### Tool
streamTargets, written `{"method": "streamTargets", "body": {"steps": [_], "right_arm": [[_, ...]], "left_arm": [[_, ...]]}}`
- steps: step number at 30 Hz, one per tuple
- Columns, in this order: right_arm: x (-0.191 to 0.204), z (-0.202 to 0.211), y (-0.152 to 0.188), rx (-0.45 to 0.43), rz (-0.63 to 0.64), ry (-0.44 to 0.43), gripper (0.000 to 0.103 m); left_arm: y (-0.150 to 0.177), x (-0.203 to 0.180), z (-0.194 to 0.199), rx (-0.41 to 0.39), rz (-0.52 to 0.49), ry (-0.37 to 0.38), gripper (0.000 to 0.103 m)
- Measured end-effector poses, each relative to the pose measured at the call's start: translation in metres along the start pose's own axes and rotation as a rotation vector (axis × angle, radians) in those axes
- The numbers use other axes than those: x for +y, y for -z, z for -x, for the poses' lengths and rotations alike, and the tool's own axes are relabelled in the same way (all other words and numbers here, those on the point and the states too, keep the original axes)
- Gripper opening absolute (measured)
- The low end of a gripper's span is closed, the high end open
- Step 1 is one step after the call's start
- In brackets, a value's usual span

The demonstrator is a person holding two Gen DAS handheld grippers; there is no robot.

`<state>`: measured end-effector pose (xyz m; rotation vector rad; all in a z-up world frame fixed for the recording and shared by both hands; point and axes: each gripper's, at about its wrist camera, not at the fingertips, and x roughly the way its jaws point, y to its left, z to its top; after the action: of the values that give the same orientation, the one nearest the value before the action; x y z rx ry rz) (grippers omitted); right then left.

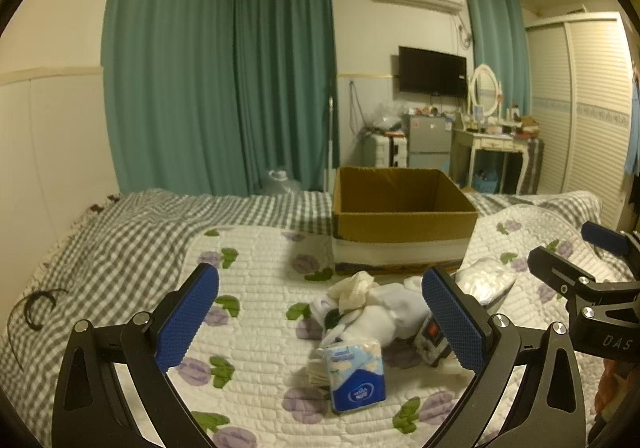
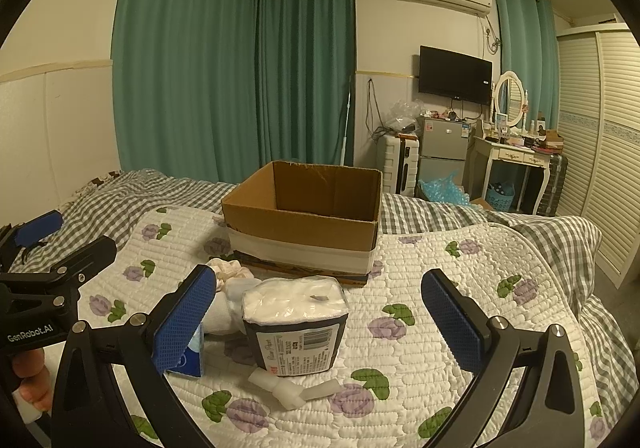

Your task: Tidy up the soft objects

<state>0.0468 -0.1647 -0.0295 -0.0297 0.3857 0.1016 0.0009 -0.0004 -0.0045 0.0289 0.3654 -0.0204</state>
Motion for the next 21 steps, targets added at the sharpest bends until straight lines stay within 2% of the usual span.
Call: {"method": "streamTargets", "body": {"steps": [15,21], "right_arm": [[-0.001,0.003,-0.003,0.000,0.002,-0.019,0.103],[0.003,0.026,-0.018,-0.046,0.024,-0.039,0.103]], "left_arm": [[0.001,0.000,0.000,0.004,0.005,0.004,0.103],[-0.009,0.003,0.014,-0.019,0.034,0.023,0.103]]}}
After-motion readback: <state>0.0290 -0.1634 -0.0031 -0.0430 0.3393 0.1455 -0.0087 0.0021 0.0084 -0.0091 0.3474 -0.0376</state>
